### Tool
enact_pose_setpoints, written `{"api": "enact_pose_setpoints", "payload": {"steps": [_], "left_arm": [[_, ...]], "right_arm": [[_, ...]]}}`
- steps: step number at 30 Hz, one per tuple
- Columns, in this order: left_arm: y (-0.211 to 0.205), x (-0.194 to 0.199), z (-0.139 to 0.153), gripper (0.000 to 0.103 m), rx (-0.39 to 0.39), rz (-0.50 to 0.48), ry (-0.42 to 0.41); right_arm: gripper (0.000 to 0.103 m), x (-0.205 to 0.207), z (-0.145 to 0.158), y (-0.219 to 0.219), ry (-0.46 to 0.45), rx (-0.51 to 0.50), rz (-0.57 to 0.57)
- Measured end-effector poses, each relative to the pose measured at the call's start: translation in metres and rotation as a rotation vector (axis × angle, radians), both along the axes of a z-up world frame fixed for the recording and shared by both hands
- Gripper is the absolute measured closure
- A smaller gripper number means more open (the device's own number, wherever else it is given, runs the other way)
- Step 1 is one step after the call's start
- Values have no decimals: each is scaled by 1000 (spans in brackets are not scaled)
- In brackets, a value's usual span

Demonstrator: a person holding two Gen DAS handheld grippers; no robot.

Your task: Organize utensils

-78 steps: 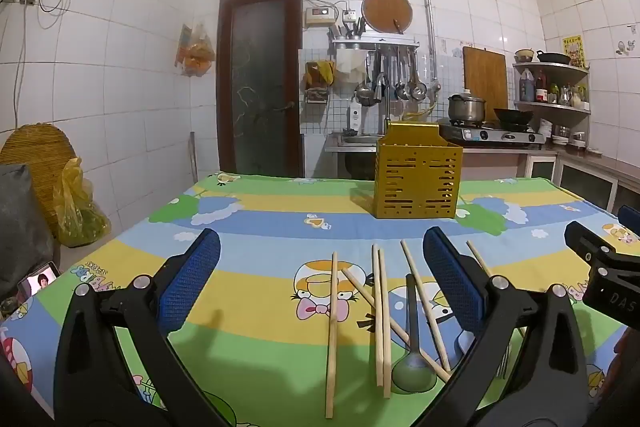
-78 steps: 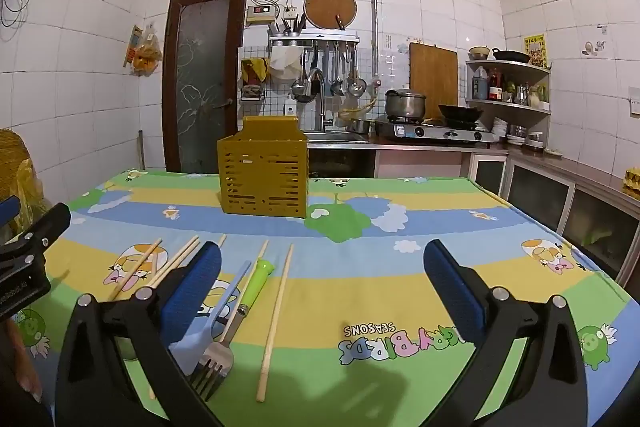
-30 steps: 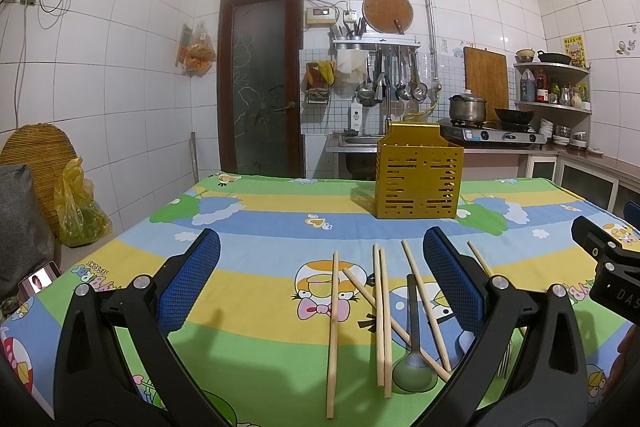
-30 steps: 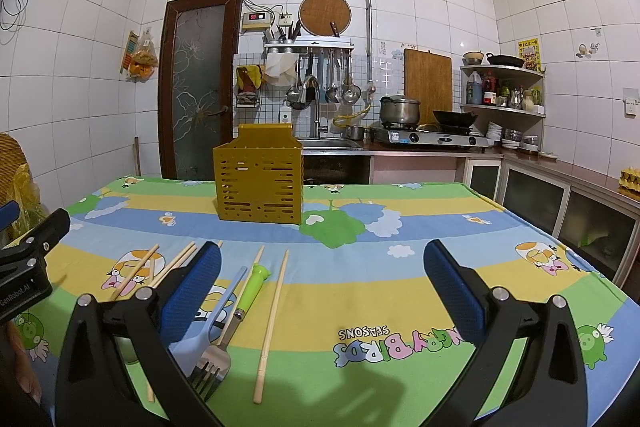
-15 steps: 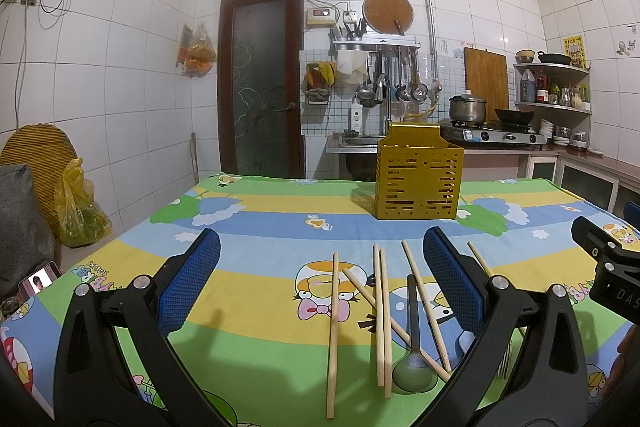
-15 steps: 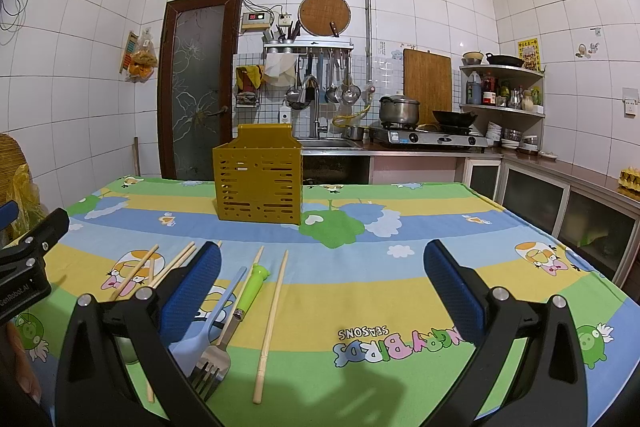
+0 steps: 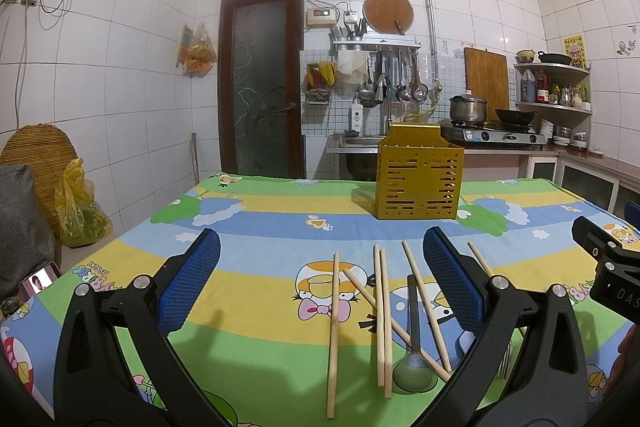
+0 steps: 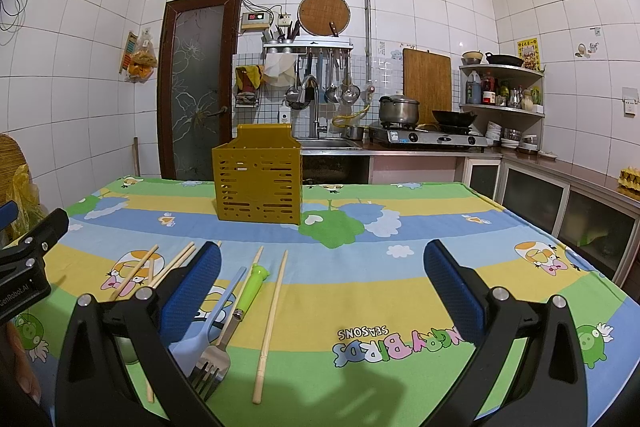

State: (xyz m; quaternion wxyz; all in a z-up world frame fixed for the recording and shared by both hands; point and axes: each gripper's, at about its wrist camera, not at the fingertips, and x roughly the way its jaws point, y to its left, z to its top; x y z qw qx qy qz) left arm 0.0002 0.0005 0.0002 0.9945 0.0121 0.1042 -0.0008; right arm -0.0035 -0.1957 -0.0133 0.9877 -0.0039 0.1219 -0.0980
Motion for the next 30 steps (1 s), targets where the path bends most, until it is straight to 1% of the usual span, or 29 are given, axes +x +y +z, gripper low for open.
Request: {"api": "enact_pose_setpoints", "payload": {"steps": [8, 12, 15, 30], "left_arm": [[0, 0, 0, 5, 0, 0, 1], [3, 0, 4, 5, 2, 0, 7], [4, 0, 6, 5, 2, -1, 6], [0, 11, -1, 5, 9, 1, 41]], "right_arm": [[4, 0, -1, 1, 2, 0, 0], [4, -10, 13, -11, 6, 3, -2], [4, -12, 15, -14, 9, 1, -2], [4, 0, 10, -6, 41, -14, -4]]}}
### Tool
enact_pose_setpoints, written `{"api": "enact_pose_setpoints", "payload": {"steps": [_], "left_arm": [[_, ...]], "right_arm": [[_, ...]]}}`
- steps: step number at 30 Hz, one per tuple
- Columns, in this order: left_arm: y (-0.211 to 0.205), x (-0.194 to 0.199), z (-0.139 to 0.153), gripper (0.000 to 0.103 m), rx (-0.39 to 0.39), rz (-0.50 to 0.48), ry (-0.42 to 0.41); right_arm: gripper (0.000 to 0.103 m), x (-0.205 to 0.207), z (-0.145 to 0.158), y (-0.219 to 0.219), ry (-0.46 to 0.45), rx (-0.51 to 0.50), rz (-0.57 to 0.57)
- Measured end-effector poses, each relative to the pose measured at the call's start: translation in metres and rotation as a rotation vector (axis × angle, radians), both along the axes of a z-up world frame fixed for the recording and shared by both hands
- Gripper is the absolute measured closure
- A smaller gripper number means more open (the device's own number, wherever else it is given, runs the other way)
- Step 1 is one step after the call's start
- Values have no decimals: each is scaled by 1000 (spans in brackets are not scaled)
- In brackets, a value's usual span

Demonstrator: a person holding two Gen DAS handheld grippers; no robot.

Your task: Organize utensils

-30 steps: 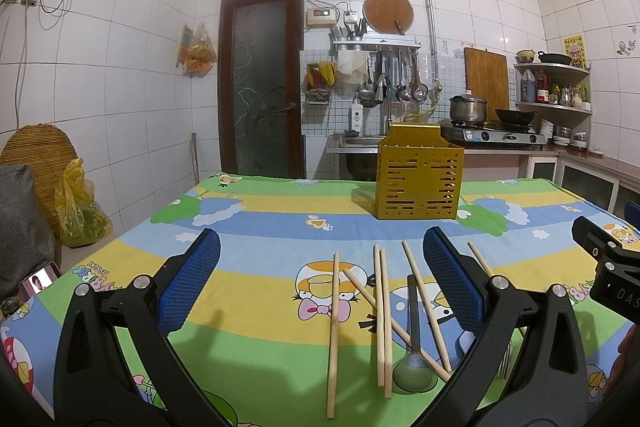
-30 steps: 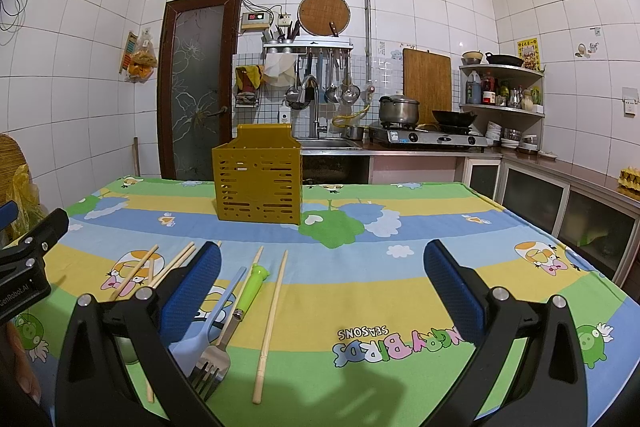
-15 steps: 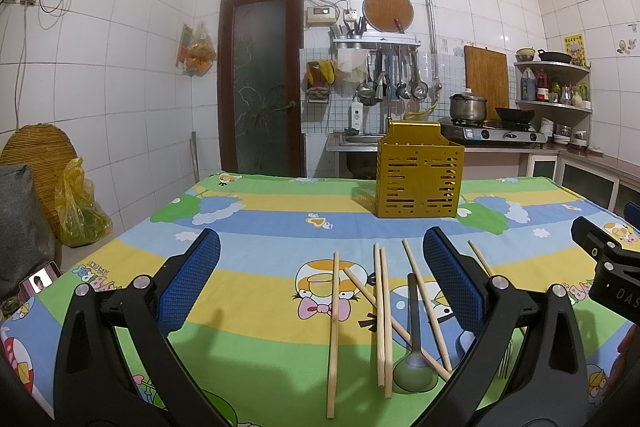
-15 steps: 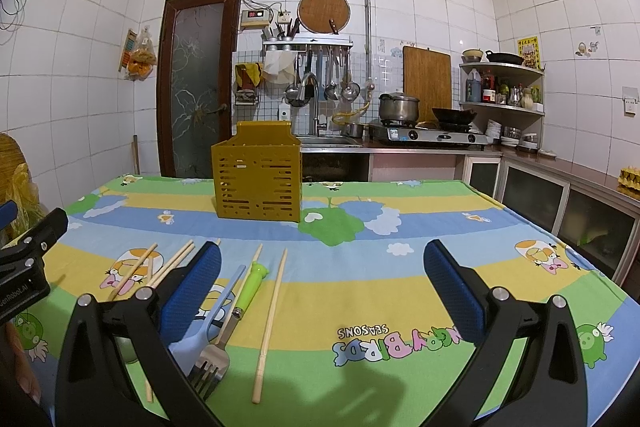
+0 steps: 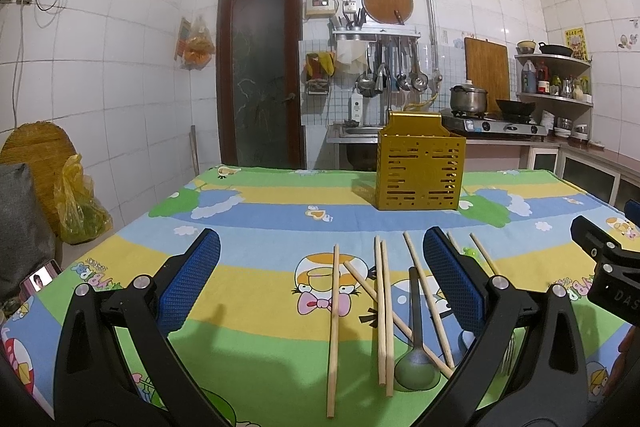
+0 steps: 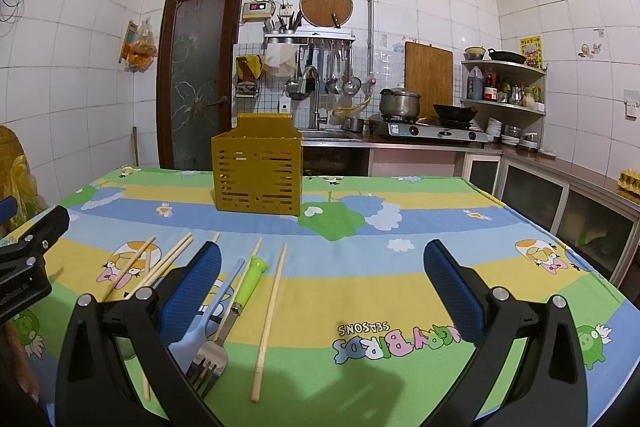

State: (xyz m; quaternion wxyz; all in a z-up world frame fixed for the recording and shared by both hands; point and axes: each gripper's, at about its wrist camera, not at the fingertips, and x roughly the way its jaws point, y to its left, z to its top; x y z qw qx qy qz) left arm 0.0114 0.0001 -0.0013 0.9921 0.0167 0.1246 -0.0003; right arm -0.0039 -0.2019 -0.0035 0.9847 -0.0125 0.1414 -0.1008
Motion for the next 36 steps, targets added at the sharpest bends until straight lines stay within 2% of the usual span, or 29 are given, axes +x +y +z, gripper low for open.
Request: {"api": "enact_pose_setpoints", "payload": {"steps": [4, 7, 11, 13, 18, 22, 25, 32, 36], "left_arm": [[-1, 4, -2, 5, -1, 0, 23], [-2, 16, -4, 5, 0, -23, 79], [-4, 38, -2, 5, 73, -11, 138], [0, 57, 2, 5, 79, -23, 192], [11, 106, 1, 5, 54, -51, 335], [18, 147, -21, 5, 39, -49, 486], [22, 165, -41, 5, 34, -45, 570], [25, 186, -73, 5, 17, -36, 702], [26, 190, -75, 4, 20, -39, 700]], "right_arm": [[4, 4, -2, 0, 14, 6, -1], [4, 14, -5, 2, 59, 6, 15], [4, 33, -7, 9, 137, -8, 33], [4, 41, -7, 10, 167, -13, 30], [4, 88, -7, 4, 320, 7, 42], [4, 121, -19, -6, 405, 39, 19], [4, 144, -39, -10, 483, 49, -11], [4, 165, -68, -17, 609, 66, -65], [4, 167, -73, -26, 638, 129, -53]]}}
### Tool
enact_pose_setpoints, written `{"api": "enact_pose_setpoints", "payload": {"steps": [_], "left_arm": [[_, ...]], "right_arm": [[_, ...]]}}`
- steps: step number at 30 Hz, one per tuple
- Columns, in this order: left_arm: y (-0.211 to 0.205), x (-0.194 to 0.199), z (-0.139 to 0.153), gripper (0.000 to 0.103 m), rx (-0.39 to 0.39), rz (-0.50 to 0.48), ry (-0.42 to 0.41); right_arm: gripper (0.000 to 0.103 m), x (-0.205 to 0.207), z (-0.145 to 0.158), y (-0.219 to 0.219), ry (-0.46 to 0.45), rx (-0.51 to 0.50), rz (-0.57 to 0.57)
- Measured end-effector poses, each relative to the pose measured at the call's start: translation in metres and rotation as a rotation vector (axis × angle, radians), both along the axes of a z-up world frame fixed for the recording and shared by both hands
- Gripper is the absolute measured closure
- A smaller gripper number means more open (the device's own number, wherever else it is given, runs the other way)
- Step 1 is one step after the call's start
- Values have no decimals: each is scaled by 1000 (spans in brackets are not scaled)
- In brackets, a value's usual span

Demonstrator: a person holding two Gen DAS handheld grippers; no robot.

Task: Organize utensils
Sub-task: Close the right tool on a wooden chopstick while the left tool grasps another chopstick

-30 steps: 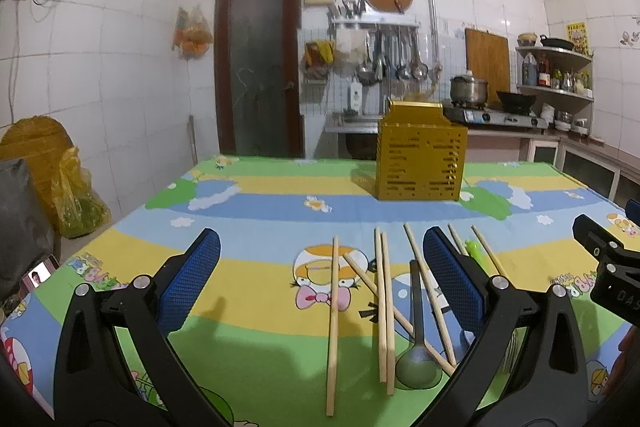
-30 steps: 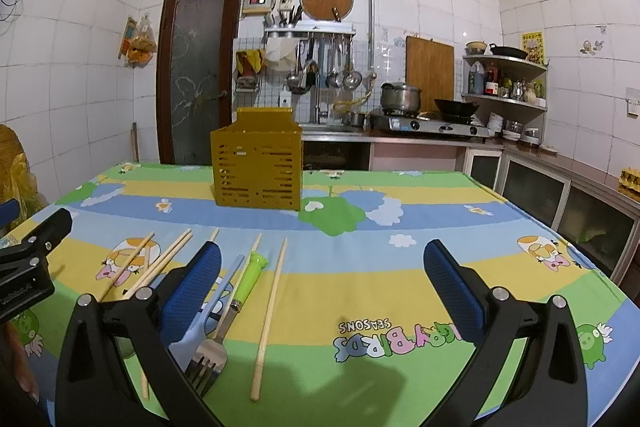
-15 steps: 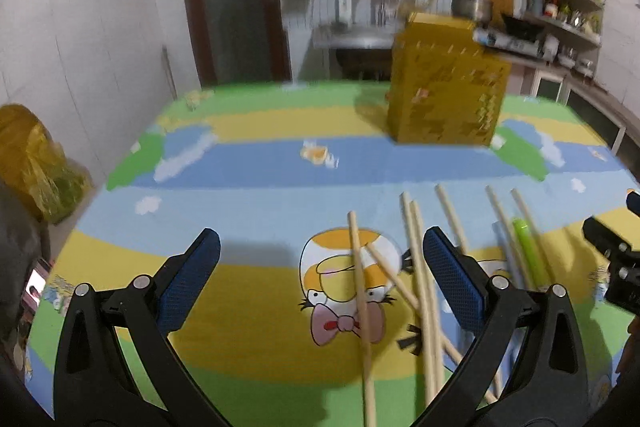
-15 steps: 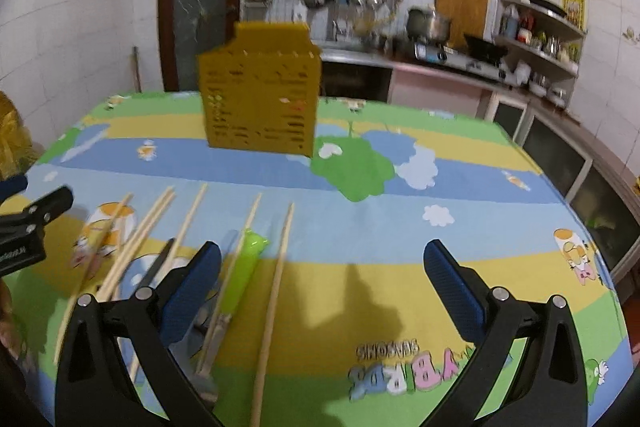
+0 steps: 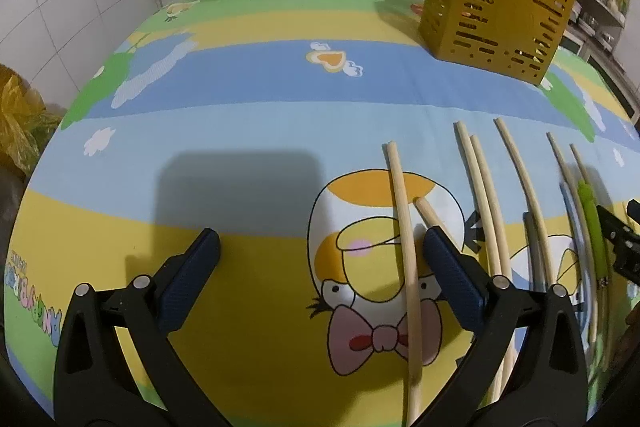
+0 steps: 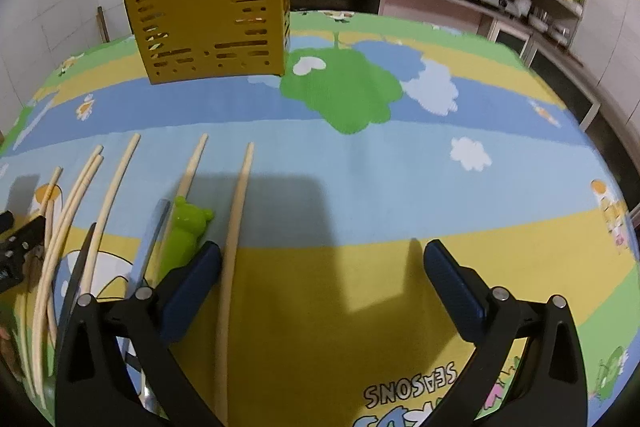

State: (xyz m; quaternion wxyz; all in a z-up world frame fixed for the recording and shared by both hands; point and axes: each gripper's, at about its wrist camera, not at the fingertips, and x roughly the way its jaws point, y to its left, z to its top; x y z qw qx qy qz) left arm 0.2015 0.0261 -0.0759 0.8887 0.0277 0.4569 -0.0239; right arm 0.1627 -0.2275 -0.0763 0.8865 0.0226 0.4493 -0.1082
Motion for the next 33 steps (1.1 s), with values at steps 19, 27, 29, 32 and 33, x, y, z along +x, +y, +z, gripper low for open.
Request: {"api": "enact_pose_setpoints", "payload": {"steps": [19, 27, 29, 32, 33], "left_arm": [[2, 2, 0, 8, -17, -26, 11], [-13, -4, 11, 55, -49, -94, 52], [-16, 1, 12, 63, -52, -88, 66], [-17, 8, 12, 71, -66, -78, 76], [-17, 11, 13, 73, -70, -71, 80]], "right_arm": [[16, 2, 2, 0, -22, 36, 4], [56, 6, 8, 19, -13, 36, 24], [68, 11, 10, 21, -4, 49, 22], [75, 20, 10, 23, 8, 51, 18], [78, 22, 10, 23, 9, 49, 19]]}}
